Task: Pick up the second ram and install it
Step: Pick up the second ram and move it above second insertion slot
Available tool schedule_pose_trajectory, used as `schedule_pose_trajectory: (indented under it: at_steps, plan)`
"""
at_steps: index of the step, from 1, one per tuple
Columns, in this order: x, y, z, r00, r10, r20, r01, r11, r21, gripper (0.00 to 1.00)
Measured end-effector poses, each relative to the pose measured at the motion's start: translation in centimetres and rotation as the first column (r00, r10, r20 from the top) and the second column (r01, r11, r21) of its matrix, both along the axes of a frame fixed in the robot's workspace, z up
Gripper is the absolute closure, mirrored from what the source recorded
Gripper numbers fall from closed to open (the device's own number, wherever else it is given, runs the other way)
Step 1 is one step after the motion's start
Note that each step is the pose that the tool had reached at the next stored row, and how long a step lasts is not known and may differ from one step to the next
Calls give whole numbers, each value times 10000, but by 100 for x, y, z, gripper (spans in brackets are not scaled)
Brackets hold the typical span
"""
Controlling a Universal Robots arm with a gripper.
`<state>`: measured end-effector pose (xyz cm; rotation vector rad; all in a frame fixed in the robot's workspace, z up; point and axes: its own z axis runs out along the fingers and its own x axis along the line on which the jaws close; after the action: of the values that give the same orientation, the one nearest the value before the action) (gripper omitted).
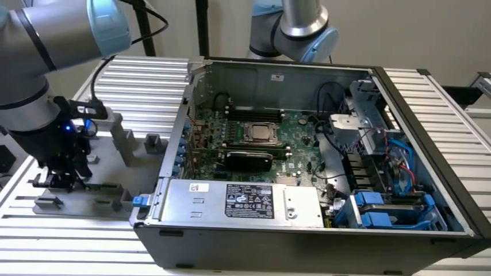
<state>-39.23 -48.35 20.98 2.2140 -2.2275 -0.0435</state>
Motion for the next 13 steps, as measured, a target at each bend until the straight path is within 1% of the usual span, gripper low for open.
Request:
schedule_pose_trajectory:
  at_steps: [9,13]
  plan:
    - [6,0,-136,10000,0,74,-1,10000,63,0]
    - [6,-1,-171,10000,1,80,-1,10000,63,0]
